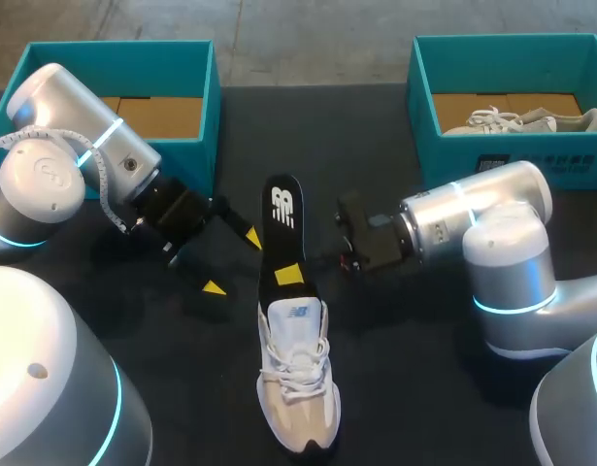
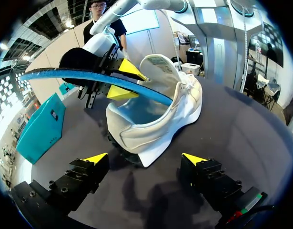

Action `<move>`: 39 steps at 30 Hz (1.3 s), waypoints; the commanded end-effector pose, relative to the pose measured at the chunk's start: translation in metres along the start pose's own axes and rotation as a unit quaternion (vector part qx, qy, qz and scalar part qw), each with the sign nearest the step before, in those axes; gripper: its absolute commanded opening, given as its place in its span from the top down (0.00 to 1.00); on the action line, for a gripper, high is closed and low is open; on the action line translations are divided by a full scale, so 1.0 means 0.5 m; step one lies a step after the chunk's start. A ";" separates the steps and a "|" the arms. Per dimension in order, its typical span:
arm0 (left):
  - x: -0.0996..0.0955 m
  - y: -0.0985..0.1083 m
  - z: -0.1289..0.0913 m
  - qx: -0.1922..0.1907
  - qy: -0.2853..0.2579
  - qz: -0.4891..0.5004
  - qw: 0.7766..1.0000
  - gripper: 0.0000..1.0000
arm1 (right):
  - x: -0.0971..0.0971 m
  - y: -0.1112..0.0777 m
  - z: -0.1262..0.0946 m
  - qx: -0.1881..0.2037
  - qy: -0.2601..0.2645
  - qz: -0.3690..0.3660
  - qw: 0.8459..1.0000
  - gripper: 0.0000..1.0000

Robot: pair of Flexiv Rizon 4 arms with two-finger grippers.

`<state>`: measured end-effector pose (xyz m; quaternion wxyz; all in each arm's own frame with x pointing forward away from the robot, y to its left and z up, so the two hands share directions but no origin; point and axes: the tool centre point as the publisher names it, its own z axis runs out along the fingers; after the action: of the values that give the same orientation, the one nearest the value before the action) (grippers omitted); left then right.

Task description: Take the shoe out of the shoebox, open the shoe tongue, remove and reinsert the insole, then place the shoe into the shoebox

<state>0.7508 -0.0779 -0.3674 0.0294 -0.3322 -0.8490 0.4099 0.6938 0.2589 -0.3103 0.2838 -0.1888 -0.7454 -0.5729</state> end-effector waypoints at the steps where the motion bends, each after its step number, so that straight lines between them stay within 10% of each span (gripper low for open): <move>1: -0.001 -0.001 0.001 -0.002 0.001 0.000 1.000 0.00 | -0.002 0.000 0.005 0.000 0.000 0.000 1.000 1.00; 39: -0.001 -0.001 0.001 -0.002 0.001 0.000 1.000 0.00 | 0.004 -0.058 0.013 0.014 -0.001 0.037 0.999 1.00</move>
<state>0.7508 -0.0779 -0.3674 0.0294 -0.3322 -0.8490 0.4099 0.6770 0.2562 -0.3310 0.3078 -0.2112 -0.7441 -0.5541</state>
